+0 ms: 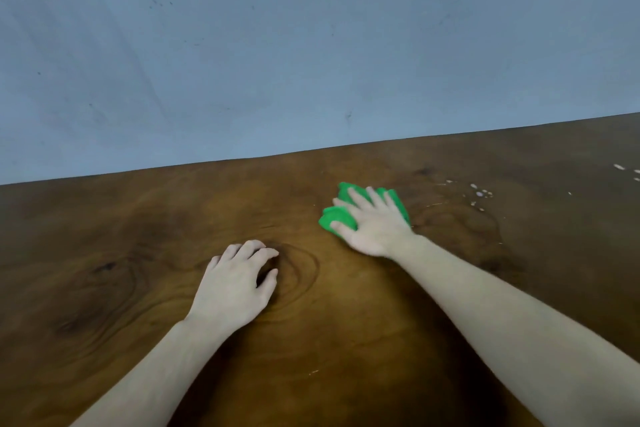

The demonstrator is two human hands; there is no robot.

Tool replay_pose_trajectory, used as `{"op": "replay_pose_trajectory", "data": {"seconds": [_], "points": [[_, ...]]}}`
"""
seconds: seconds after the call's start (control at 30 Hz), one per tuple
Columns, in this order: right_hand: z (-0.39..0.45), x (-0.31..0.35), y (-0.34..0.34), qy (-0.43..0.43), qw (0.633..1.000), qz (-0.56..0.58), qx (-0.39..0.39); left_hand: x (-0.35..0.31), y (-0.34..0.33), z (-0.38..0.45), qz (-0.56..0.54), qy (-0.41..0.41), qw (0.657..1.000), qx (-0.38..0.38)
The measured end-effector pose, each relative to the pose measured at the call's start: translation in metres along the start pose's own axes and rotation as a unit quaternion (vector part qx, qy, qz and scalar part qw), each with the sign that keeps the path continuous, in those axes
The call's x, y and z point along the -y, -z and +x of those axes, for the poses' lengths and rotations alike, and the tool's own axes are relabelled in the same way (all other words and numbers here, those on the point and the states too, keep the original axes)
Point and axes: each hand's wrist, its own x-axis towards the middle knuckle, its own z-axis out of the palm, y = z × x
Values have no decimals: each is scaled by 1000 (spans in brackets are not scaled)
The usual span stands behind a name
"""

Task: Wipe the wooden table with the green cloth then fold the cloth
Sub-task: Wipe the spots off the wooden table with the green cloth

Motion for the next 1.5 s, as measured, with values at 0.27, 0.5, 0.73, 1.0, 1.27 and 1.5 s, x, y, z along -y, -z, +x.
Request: {"op": "replay_pose_trajectory", "data": {"seconds": [0.27,0.5,0.73,1.0,1.27,1.5], "points": [[-56,36,-13,211,977,7,25,-2,1,8,23,-6,1000,-19],[26,46,-1,207,978,2,13,-7,-7,32,13,11,999,-45],[110,-51,21,-5,1000,13,-8,-14,-9,75,16,22,999,-33],[72,-162,16,-277,959,21,-65,-24,-12,100,25,1,1000,-17],[153,-95,27,-202,976,52,-56,-13,-15,95,4,-10,1000,-23],[166,52,21,221,975,14,3,-9,-17,92,7,-6,1000,-27]]}}
